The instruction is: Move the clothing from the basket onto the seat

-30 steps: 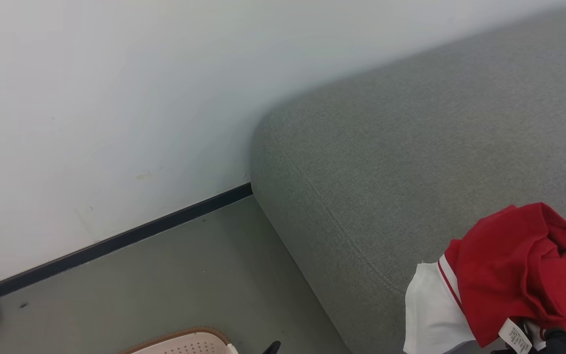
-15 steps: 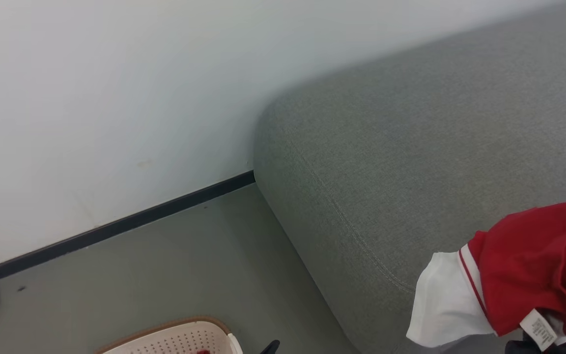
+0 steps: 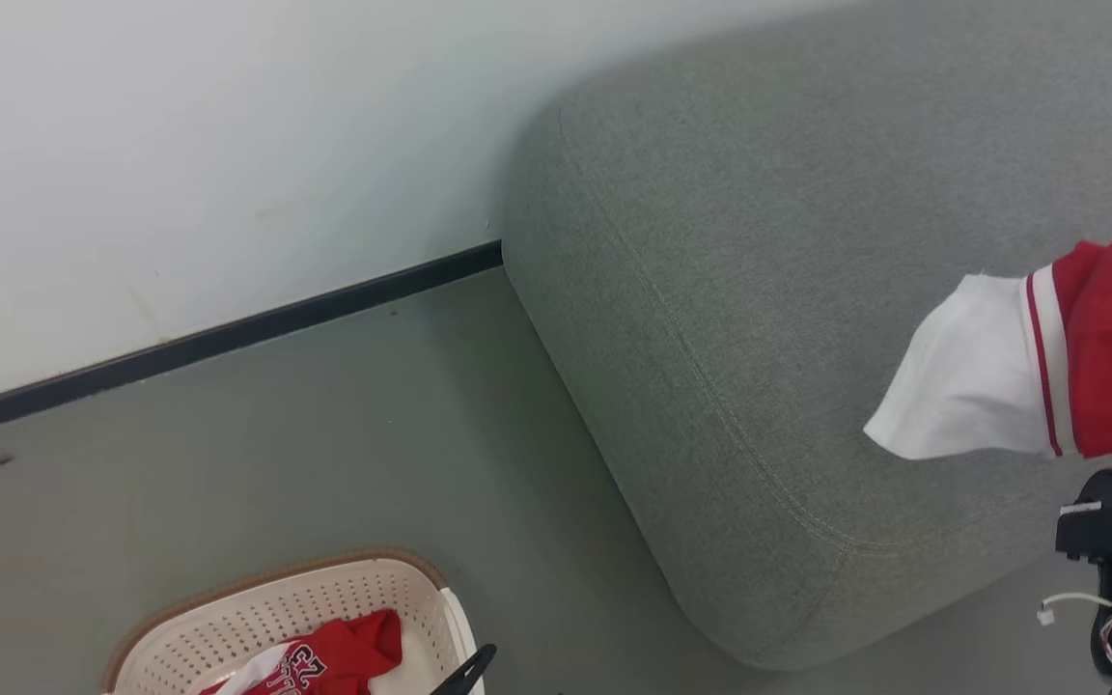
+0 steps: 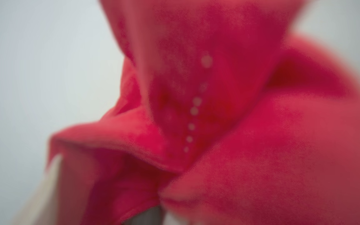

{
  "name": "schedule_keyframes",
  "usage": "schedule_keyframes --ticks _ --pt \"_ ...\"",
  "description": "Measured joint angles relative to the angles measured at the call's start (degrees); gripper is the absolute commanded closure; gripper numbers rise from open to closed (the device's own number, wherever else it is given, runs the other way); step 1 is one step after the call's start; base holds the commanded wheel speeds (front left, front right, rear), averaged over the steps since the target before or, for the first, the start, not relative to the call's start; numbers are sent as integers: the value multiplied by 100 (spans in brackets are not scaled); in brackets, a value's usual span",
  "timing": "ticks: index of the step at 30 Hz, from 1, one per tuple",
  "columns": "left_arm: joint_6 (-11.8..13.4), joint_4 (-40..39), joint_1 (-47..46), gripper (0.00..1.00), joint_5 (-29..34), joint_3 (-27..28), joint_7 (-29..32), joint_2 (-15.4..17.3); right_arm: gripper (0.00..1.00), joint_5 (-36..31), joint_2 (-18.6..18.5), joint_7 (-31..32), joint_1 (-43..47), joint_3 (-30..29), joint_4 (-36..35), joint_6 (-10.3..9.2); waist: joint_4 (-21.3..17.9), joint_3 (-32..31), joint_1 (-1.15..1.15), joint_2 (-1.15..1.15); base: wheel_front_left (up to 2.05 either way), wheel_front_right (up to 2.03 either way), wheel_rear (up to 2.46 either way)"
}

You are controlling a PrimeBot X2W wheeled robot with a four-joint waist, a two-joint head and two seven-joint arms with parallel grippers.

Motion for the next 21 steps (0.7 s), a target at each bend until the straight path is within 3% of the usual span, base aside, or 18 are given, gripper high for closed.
schedule_keyframes --ticks 5,13,21 --pt "0 -194 -35 0 37 -75 0 312 100 178 -47 0 -639 -114 303 137 61 317 0 0 0 0 0" --pt "0 -487 -43 0 167 0 0 728 100 396 -110 -1 -1512 -278 793 200 135 839 0 0 0 0 0" --pt "-1 -726 -220 0 247 55 0 1162 100 591 -430 0 -2681 -499 1904 300 228 1326 1 0 0 0 0"
